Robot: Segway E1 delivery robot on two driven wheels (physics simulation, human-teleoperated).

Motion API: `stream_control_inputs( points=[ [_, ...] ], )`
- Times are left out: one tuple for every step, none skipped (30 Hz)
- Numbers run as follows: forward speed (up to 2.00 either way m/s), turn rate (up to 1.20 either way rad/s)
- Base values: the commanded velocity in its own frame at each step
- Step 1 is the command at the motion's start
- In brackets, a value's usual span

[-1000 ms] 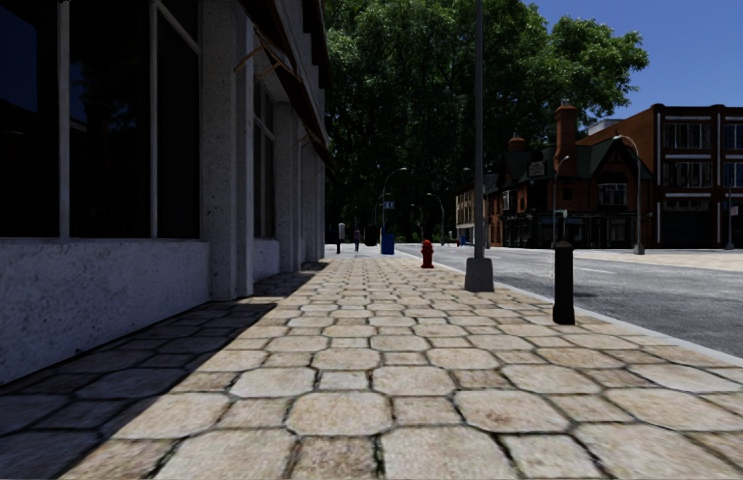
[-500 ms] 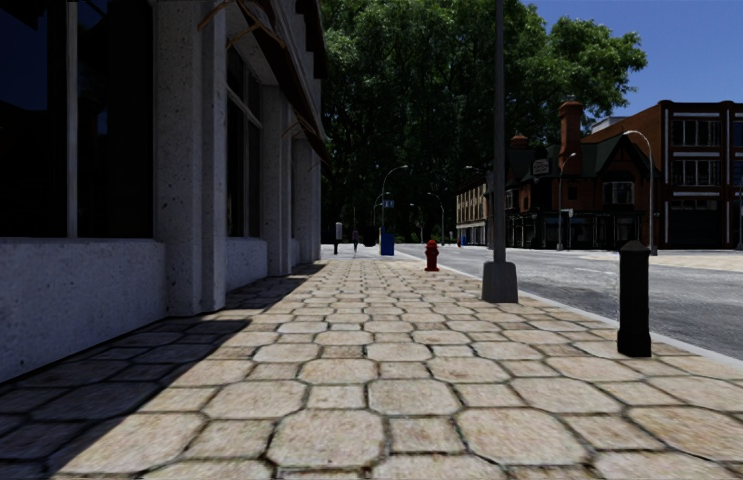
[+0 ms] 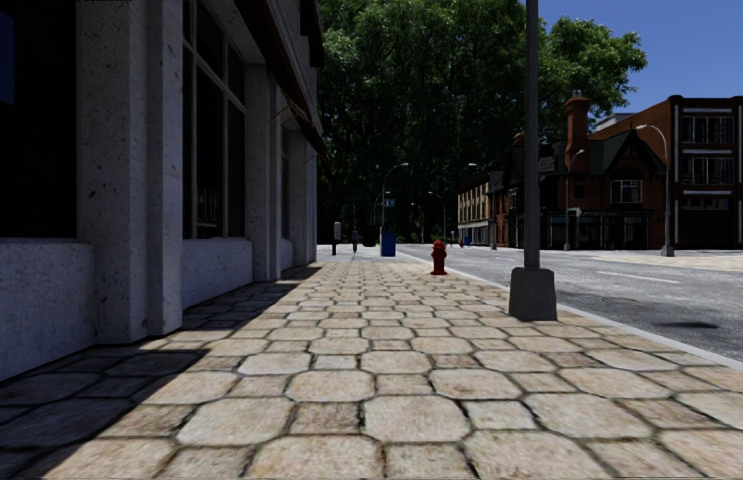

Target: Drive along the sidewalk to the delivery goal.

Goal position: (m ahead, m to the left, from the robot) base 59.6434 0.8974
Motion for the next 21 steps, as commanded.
stream_control_inputs(
  points=[
    [2.0, 0.0],
    [2.0, 0.0],
    [2.0, 0.0],
    [2.0, 0.0],
    [2.0, 0.0],
    [2.0, 0.0],
    [2.0, 0.0],
    [2.0, 0.0],
    [2.0, 0.0],
    [2.0, 0.0],
    [2.0, 0.0],
    [2.0, 0.0],
    [2.0, 0.0],
    [2.0, 0.0],
    [2.0, 0.0],
    [2.0, 0.03],
    [2.0, 0.06],
    [2.0, 0.15],
    [2.0, 0.15],
    [2.0, 0.26],
    [2.0, 0.34]
  ],
)
